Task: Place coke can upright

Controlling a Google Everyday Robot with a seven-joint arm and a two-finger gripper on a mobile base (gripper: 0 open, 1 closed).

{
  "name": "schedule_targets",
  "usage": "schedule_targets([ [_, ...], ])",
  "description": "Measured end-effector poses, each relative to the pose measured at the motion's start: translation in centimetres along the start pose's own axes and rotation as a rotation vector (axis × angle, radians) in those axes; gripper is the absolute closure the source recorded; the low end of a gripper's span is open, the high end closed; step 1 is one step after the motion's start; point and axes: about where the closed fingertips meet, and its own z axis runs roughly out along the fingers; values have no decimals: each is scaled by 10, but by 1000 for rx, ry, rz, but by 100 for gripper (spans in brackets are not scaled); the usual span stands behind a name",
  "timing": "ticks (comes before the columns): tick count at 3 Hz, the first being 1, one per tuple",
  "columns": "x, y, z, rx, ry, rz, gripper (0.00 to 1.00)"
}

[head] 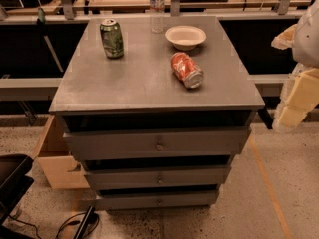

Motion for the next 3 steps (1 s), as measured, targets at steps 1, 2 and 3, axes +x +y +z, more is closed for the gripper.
schedule_targets([
  [1,0,0,0,0,0,0,0],
  [2,-11,-29,3,58,-70,-8,0],
  [3,-31,-85,24,64,-183,49,0],
])
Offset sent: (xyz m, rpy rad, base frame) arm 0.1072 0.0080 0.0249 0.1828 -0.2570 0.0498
